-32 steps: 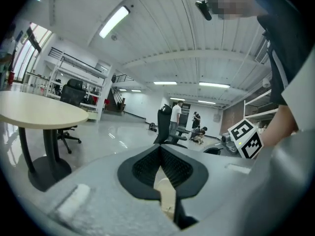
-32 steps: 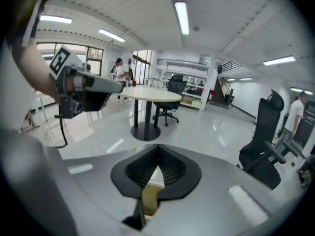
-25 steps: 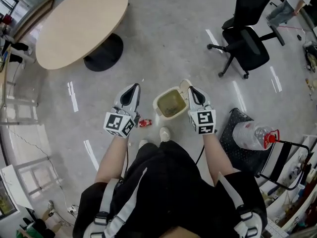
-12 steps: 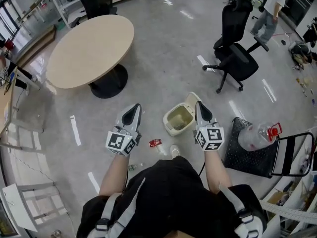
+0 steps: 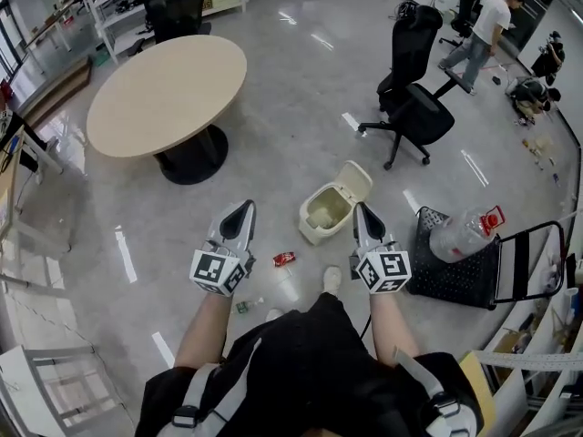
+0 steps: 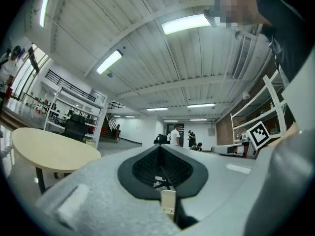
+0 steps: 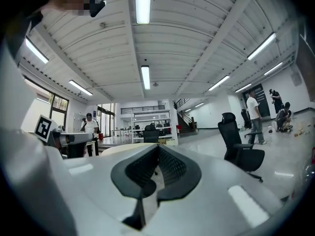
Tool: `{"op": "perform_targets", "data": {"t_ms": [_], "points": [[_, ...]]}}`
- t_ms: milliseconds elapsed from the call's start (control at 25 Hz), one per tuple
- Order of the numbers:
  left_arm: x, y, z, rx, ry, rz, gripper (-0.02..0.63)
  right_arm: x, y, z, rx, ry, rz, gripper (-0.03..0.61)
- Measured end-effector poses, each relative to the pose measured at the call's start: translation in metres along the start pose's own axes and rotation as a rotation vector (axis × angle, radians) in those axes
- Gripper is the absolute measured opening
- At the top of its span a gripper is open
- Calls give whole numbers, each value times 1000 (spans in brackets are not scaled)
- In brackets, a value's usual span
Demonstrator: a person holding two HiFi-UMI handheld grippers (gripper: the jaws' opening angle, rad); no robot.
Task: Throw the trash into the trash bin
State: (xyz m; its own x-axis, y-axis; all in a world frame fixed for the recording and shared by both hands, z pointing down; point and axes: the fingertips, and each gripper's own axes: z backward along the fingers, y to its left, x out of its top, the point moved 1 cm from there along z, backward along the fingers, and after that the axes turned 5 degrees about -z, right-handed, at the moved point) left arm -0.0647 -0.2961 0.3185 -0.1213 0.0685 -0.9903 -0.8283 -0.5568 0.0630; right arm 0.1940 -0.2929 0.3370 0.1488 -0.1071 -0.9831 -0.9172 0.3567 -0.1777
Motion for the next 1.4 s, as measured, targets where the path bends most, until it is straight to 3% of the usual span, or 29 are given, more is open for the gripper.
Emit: {"op": "perform_targets", "data": {"t_ms": [200, 480, 760, 1400], "points": [[0, -12, 18, 5, 11, -45, 0, 6, -7, 30, -24, -25, -6, 6], [-9, -32, 24, 63, 5, 18, 0, 1, -42, 61, 9, -7, -27, 6], [-15, -56, 18, 33, 8, 48, 0, -9, -75, 82, -12, 14, -71, 6], [-1, -76, -12, -5, -22, 91, 0, 13, -79, 75, 29, -40, -51, 6]]}}
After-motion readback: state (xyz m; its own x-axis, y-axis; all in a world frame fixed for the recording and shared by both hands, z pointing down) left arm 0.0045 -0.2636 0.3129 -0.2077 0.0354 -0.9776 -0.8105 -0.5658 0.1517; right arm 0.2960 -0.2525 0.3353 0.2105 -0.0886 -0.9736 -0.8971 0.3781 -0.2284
